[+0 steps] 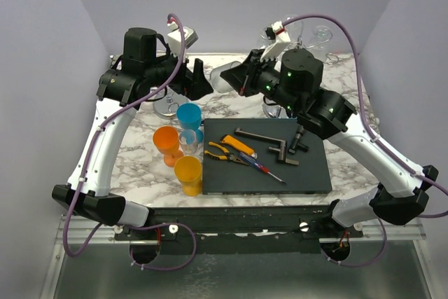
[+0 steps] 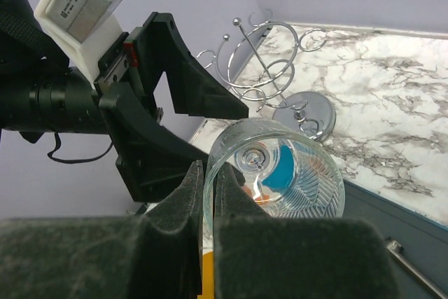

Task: Place the wine glass upside down on the wine glass rack
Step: Turn the wine glass upside down at the wine rack.

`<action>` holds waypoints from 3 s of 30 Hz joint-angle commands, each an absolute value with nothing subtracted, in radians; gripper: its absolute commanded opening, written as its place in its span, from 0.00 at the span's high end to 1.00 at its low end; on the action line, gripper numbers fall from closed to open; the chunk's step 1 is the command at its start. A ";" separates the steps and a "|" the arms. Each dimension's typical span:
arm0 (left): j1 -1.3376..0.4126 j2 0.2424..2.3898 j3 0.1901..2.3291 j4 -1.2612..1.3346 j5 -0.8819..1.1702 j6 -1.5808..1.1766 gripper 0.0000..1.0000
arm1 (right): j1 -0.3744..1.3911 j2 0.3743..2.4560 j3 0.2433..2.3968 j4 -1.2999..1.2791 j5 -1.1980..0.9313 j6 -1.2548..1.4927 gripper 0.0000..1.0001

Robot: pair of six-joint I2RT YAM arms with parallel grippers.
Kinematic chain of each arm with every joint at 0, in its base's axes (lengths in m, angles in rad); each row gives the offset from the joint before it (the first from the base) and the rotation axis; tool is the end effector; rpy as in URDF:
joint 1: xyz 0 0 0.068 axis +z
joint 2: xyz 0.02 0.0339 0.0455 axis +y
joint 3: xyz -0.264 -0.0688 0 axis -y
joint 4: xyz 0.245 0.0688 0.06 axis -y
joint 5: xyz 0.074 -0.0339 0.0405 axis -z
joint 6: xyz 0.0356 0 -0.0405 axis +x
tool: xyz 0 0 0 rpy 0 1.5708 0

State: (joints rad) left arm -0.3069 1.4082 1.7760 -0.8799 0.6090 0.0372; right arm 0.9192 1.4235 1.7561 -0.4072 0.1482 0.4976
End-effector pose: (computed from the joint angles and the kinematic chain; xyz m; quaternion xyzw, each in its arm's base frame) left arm 0.2553 -0.1023 0.4675 0.2901 0.7854 -0.3212 0.4426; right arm 0.1874 0.2371 0.5032 -0.1037 0.7253 0.4002 0.5505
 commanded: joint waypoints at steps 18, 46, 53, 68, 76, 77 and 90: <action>-0.305 1.457 1.843 -0.841 0.700 -0.061 0.99 | 0.914 1.395 1.613 -0.048 0.036 0.569 1.00; -0.363 1.167 1.601 -0.507 0.748 0.934 1.00 | 0.914 1.381 1.828 -0.826 -0.092 0.498 0.00; -0.405 1.077 1.475 -0.431 0.895 1.097 1.00 | 0.913 1.358 1.765 -0.715 -0.135 0.410 0.00; -0.426 1.036 1.415 -0.424 0.934 1.261 1.00 | 0.912 1.333 1.517 -0.431 -0.280 0.371 0.17; -0.435 1.025 1.405 -0.425 0.914 1.217 0.97 | 0.911 1.260 1.386 -0.256 -0.204 0.347 0.81; -0.436 1.026 1.408 -0.424 0.904 1.184 0.86 | 0.911 1.240 1.347 -0.219 -0.181 0.336 0.84; -0.436 1.016 1.379 -0.426 0.599 0.539 0.01 | 0.797 0.944 0.888 0.113 0.200 0.200 1.00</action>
